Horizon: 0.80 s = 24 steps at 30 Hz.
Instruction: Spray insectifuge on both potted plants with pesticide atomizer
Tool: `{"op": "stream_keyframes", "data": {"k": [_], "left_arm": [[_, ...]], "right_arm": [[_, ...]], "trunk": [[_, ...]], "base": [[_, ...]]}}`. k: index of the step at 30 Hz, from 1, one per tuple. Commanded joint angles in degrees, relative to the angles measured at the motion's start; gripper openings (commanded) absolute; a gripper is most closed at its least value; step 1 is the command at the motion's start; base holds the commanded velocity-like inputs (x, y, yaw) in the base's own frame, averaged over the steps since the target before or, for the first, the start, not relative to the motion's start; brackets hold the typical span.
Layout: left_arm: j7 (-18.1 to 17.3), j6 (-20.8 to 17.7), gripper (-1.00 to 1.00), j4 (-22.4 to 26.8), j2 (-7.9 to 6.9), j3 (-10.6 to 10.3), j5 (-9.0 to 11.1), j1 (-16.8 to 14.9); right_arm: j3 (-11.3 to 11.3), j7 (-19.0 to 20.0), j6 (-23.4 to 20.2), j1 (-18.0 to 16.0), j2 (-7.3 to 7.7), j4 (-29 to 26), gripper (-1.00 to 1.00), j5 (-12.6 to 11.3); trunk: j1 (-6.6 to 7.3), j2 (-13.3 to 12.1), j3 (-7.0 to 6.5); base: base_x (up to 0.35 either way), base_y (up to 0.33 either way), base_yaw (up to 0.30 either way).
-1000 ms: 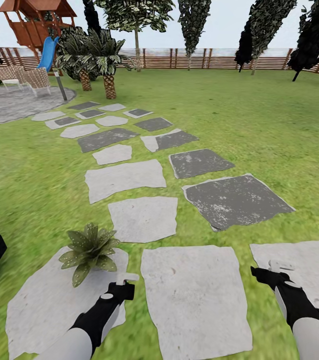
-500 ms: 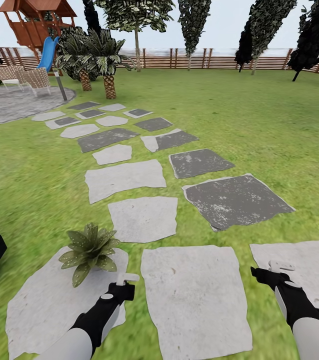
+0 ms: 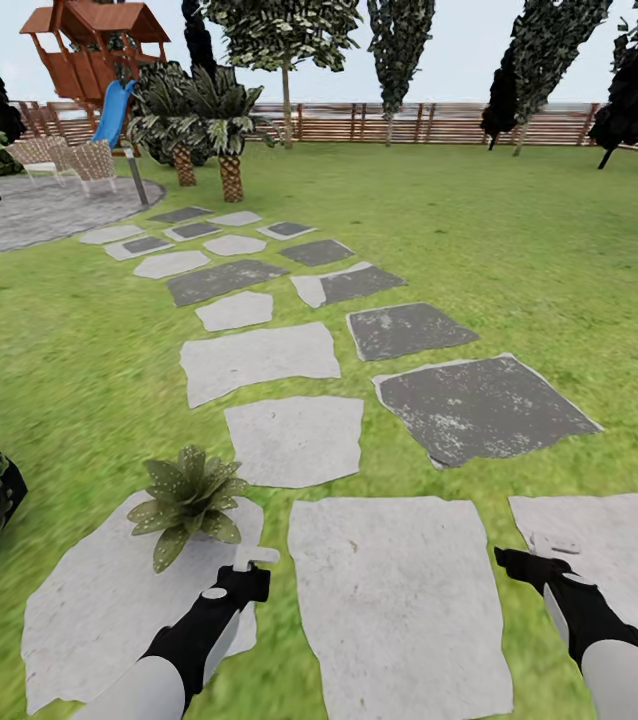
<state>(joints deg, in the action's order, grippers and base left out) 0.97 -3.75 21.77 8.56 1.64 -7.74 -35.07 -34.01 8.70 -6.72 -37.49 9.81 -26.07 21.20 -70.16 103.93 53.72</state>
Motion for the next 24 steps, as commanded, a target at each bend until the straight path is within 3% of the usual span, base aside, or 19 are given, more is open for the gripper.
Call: {"op": "stream_keyframes", "data": {"k": [1,7,15,17,24], "left_arm": [[0.1,-0.3,-1.0,0.1,0.03,0.2,-0.6,0.0],[0.1,-0.3,-1.0,0.1,0.03,0.2,-0.5,0.0],[0.1,-0.3,-1.0,0.1,-0.03,0.2,-0.5,0.0],[0.1,-0.3,-1.0,0.1,-0.03,0.3,-0.5,0.0],[0.1,-0.3,-1.0,0.1,-0.03,0.3,-0.5,0.0]], "right_arm": [[-0.5,0.5,-0.2,0.0,-0.05,-0.1,1.0,0.6],[-0.7,0.5,-0.2,0.0,-0.05,1.5,1.0,0.5],[-0.6,0.3,-0.2,0.0,-0.12,21.6,1.0,0.8],[-0.6,0.3,-0.2,0.5,-0.88,26.4,1.0,0.8],[-0.6,0.3,-0.1,0.9,-1.62,28.8,1.0,0.8]], "trunk": [[-0.21,0.4,0.2],[-1.53,2.8,1.26],[-3.29,6.0,2.69],[-3.73,6.8,3.05],[-5.27,9.6,4.31]], "base": [[0.0,0.0,0.017],[0.0,0.0,0.004],[0.0,0.0,0.0],[0.0,0.0,0.0],[0.0,0.0,0.0]]}}
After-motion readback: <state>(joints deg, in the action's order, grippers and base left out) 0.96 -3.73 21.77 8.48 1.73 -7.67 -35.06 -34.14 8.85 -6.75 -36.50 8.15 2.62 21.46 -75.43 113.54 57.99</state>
